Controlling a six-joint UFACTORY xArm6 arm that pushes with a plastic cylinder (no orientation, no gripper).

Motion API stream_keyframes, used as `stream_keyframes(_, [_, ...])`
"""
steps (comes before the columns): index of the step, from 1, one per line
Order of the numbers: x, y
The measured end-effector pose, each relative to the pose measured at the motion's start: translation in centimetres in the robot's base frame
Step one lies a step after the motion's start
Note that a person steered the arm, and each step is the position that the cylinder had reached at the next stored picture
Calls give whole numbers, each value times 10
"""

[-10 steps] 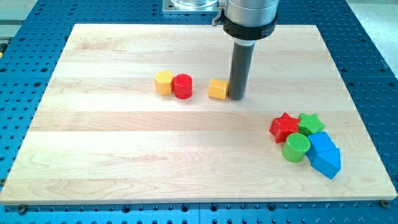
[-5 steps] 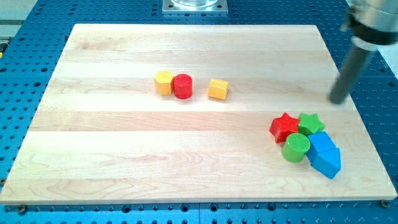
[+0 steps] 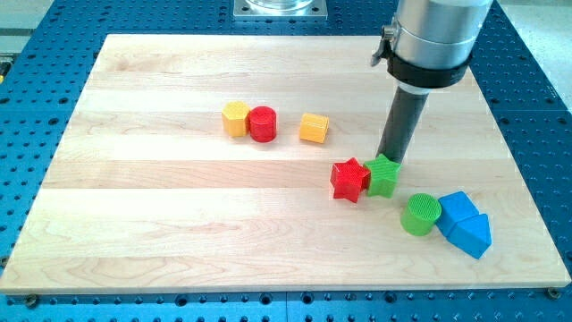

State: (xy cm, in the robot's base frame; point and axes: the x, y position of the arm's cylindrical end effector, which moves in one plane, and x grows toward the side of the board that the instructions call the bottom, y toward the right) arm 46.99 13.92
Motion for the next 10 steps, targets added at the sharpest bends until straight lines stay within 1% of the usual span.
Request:
stream_keyframes(1, [53,39])
stream_keyframes(2, [78,14])
stream_keyframes(3, [64,-11])
stream_keyframes(4, [24,-11])
stream_keyframes(5, [5,-10])
stream_keyframes(6, [12,2])
stream_keyframes(7, [33,-15])
stream_keyframes(9, [-19,-19])
stream_keyframes(10, [-30,-19])
